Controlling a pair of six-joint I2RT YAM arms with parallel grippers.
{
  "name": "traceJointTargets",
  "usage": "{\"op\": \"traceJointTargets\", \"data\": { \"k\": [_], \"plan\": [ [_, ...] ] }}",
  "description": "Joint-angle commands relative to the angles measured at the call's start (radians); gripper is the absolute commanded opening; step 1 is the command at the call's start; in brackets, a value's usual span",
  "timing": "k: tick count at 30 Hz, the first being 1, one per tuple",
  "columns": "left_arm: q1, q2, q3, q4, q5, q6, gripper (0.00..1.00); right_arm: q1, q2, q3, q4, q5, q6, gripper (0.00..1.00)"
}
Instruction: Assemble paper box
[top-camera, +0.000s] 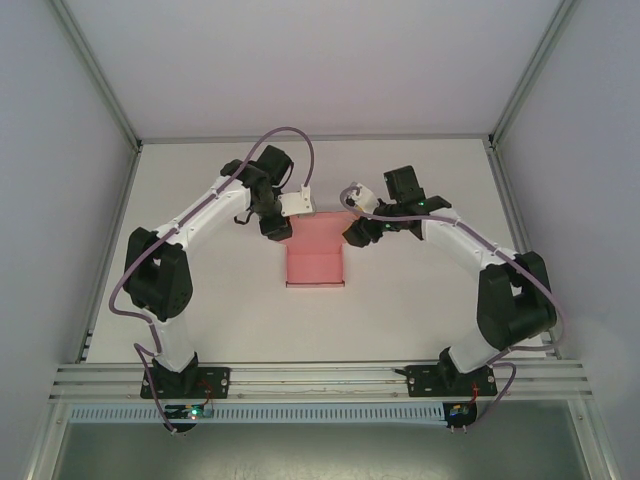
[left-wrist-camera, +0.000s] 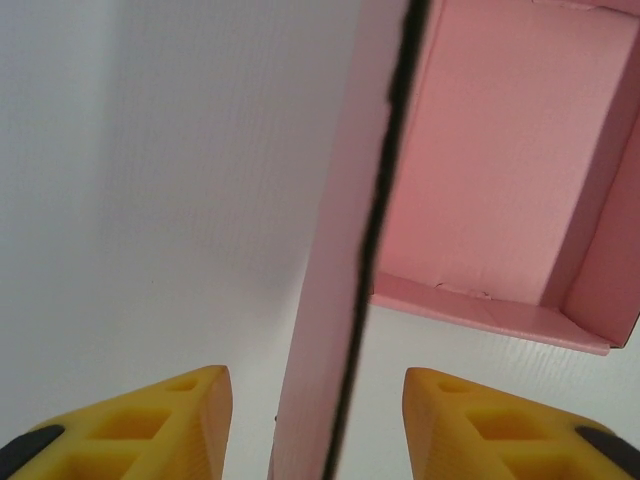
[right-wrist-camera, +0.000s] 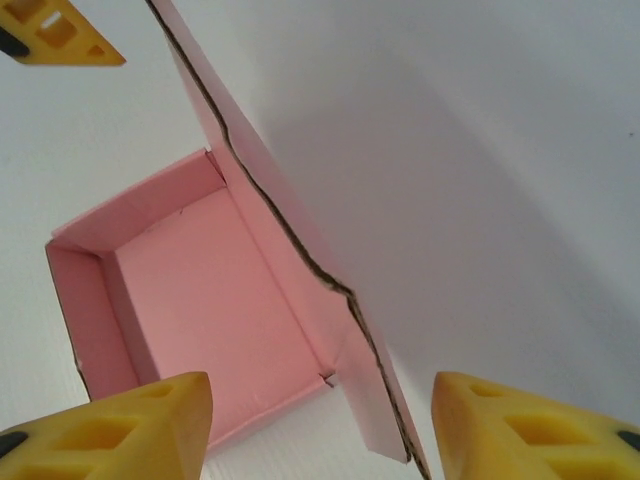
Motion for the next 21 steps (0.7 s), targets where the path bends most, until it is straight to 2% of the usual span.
{"op": "traceJointTargets", "data": {
  "k": [1,3,5,6,9,10,12,13,14,15,21],
  "plan": [
    [0.006,0.002,-0.019,-0.019,-0.021,0.004,0.49,0.009,0.024,0.041,-0.034,0.031,-0.011,0.54],
    [0.009,-0.001,-0.033,-0.015,-0.02,0.007,0.49,0.009,0.038,0.05,-0.035,0.039,-0.009,0.52],
    [0.014,-0.003,-0.045,-0.006,-0.025,0.001,0.49,0.009,0.053,0.059,-0.036,0.041,-0.006,0.46],
    [0.016,0.001,-0.047,-0.005,-0.025,0.0,0.49,0.008,0.059,0.062,-0.038,0.04,-0.004,0.38],
    [0.018,0.011,-0.044,-0.011,-0.028,-0.006,0.47,0.009,0.074,0.069,-0.046,0.023,-0.008,0.31],
    [0.018,0.014,-0.043,-0.013,-0.026,-0.007,0.44,0.009,0.077,0.069,-0.047,0.019,-0.006,0.28],
    [0.017,0.023,-0.038,-0.005,-0.033,-0.028,0.3,0.011,0.08,0.069,-0.048,0.017,-0.001,0.19],
    [0.017,0.026,-0.034,-0.006,-0.035,-0.033,0.22,0.011,0.078,0.07,-0.049,0.018,0.001,0.15],
    [0.017,0.03,-0.027,-0.007,-0.038,-0.045,0.09,0.011,0.075,0.067,-0.044,0.023,0.008,0.12],
    [0.017,0.032,-0.018,-0.005,-0.038,-0.061,0.0,0.013,0.068,0.061,-0.033,0.031,0.014,0.09],
    [0.016,0.014,-0.021,0.092,-0.094,-0.171,0.0,0.019,0.006,0.03,0.088,0.147,0.177,0.0]
  ]
}}
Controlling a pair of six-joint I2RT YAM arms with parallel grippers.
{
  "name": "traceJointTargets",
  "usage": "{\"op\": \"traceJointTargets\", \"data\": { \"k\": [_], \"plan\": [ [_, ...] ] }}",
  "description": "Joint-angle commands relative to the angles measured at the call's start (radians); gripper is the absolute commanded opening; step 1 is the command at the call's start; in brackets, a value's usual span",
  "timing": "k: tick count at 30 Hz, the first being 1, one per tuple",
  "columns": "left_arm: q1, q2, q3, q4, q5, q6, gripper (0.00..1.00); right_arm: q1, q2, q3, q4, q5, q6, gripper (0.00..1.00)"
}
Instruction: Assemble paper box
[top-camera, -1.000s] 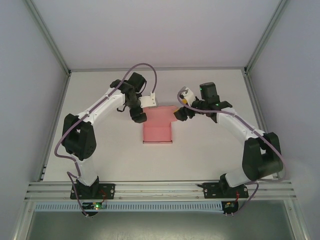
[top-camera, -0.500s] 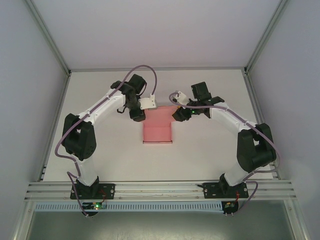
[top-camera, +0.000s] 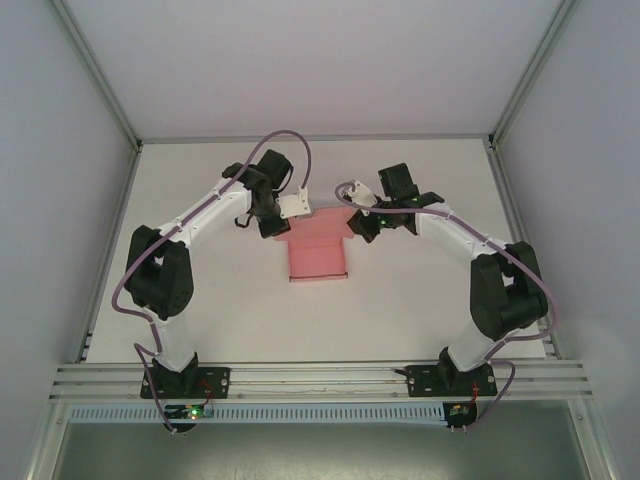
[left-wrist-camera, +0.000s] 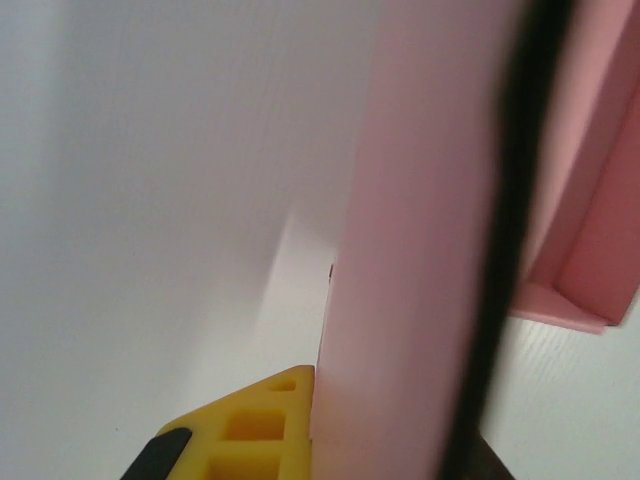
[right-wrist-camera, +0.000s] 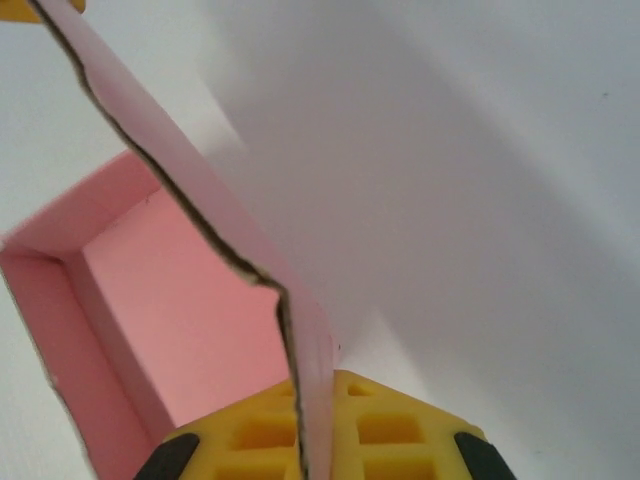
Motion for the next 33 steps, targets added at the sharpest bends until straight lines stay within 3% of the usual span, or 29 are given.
{"op": "traceJointTargets", "data": {
  "k": [1,5,11,14,19,28,33],
  "plan": [
    [0.009,0.003,0.019,0.078,-0.073,-0.118,0.0,0.015,-0.059,-0.011,0.09,0.09,0.151,0.0],
    [0.004,0.027,0.09,0.138,-0.141,-0.327,0.0,0.063,-0.076,-0.034,0.178,0.256,0.31,0.0],
    [-0.005,0.131,0.285,0.093,-0.142,-0.671,0.0,0.124,-0.057,-0.05,0.321,0.477,0.611,0.0],
    [-0.012,0.155,0.308,0.12,-0.158,-0.793,0.0,0.126,-0.033,-0.069,0.417,0.489,0.752,0.0],
    [-0.037,0.201,0.375,0.104,-0.359,-0.95,0.0,0.128,0.004,-0.076,0.512,0.484,0.886,0.0],
    [-0.039,0.177,0.268,0.266,-0.304,-1.278,0.0,0.15,0.072,-0.112,0.698,0.503,1.138,0.0],
    [-0.039,0.137,0.183,0.378,-0.315,-1.415,0.02,0.182,0.102,-0.096,0.723,0.552,1.164,0.0]
  ]
}}
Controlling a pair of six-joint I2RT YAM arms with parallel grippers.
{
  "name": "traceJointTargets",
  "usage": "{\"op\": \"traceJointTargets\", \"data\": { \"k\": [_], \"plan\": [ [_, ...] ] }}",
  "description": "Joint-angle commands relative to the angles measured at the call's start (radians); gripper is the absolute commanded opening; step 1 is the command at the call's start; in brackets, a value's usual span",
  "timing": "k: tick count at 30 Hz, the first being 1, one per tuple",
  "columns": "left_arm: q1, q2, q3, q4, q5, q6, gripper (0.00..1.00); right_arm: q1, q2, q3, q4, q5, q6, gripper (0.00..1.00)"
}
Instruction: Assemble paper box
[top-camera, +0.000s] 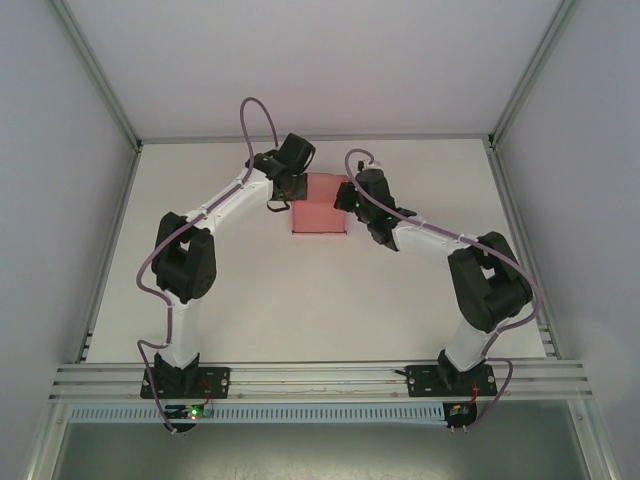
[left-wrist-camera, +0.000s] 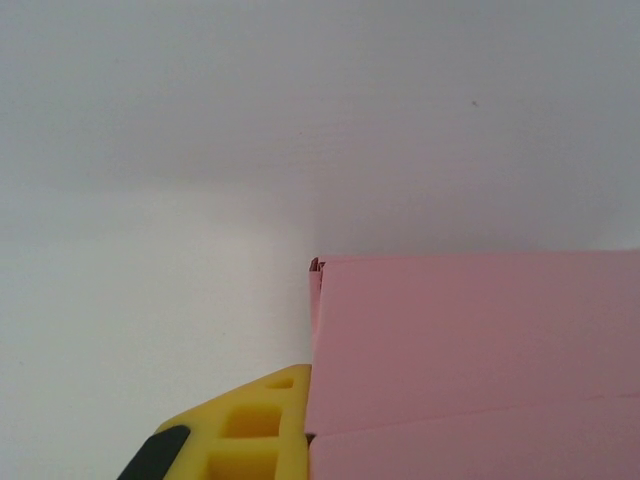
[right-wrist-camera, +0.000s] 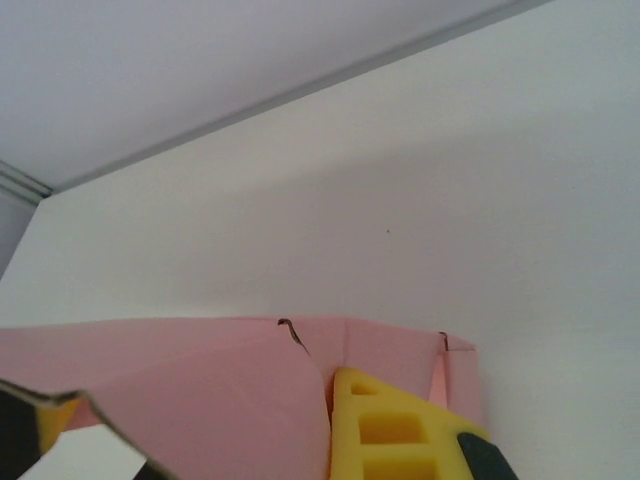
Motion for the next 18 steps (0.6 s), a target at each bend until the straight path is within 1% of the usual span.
{"op": "traceJointTargets", "data": {
  "k": [1,4,6,8,12,14,16,18],
  "plan": [
    [0.004,-0.058,-0.045,0.179,0.016,-0.205,0.02,0.034,0.018,0.011,0.079,-0.005,0.078,0.0],
    [0.004,-0.049,-0.042,0.179,0.018,-0.212,0.03,0.04,0.031,0.017,0.059,-0.036,0.024,0.0],
    [0.003,-0.048,-0.048,0.186,0.027,-0.18,0.03,0.042,0.034,0.006,0.052,-0.052,-0.027,0.0],
    [0.002,-0.057,-0.095,0.229,0.04,-0.14,0.02,0.043,0.026,-0.023,0.06,-0.058,-0.089,0.0],
    [0.001,-0.107,-0.242,0.334,0.063,-0.078,0.02,0.053,0.011,-0.089,0.084,-0.054,-0.223,0.0],
    [0.003,-0.142,-0.318,0.382,0.05,-0.072,0.02,0.053,0.005,-0.106,0.068,-0.038,-0.265,0.0],
    [0.0,-0.183,-0.411,0.47,0.074,-0.054,0.04,0.055,-0.004,-0.141,0.089,-0.018,-0.287,0.0],
    [-0.002,-0.22,-0.501,0.566,0.102,-0.047,0.06,0.055,-0.012,-0.179,0.131,-0.026,-0.287,0.0]
  ]
}}
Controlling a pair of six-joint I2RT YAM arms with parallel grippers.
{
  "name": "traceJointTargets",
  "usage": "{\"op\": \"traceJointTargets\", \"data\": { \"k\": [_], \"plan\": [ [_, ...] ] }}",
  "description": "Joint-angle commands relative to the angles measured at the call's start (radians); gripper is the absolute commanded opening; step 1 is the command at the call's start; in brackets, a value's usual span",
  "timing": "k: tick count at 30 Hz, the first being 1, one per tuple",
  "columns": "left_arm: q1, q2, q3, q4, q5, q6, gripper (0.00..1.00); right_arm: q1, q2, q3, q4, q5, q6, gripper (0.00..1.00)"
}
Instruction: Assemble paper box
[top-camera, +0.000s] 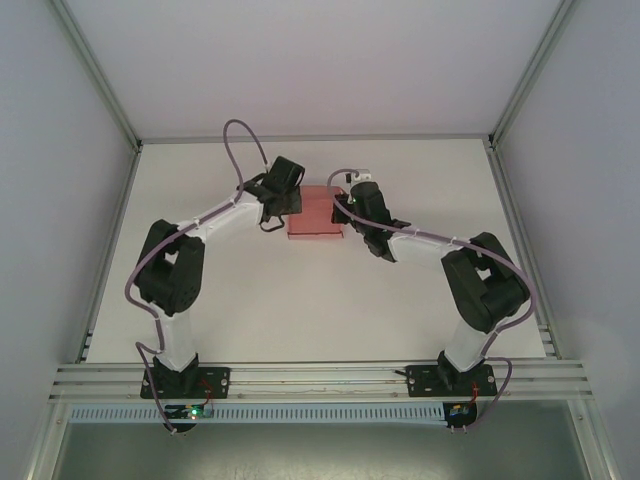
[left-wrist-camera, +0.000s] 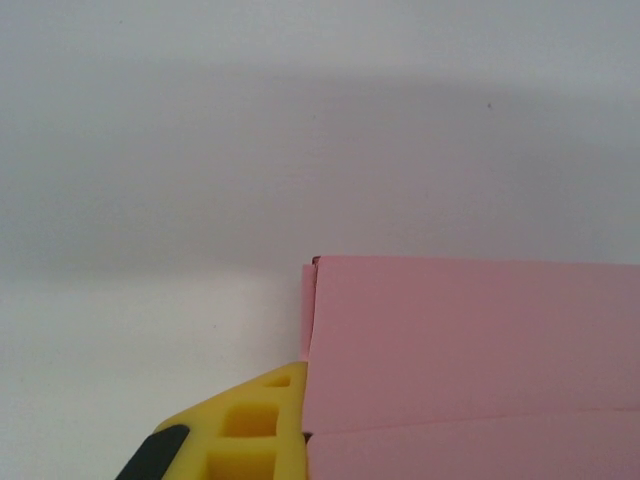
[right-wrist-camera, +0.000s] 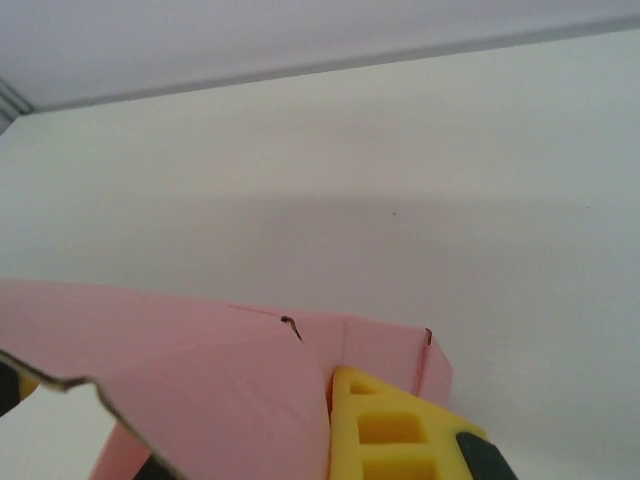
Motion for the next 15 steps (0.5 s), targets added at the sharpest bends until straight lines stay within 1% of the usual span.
{"op": "traceJointTargets", "data": {
  "k": [1,4,7,11,15],
  "plan": [
    [-0.002,-0.063,-0.118,0.212,0.103,-0.005,0.07,0.012,-0.007,-0.075,0.017,-0.058,-0.041,0.0],
    [-0.003,-0.086,-0.186,0.276,0.118,0.008,0.08,0.018,0.003,-0.103,0.053,-0.085,-0.043,0.0],
    [-0.014,-0.085,-0.215,0.307,0.141,0.021,0.08,0.029,0.009,-0.135,0.08,-0.089,-0.066,0.0],
    [-0.028,-0.076,-0.224,0.313,0.136,0.04,0.08,0.037,-0.004,-0.178,0.09,-0.057,-0.09,0.0],
    [-0.037,-0.091,-0.264,0.34,0.134,0.047,0.11,0.037,-0.002,-0.214,0.091,-0.044,-0.117,0.0]
  ]
}}
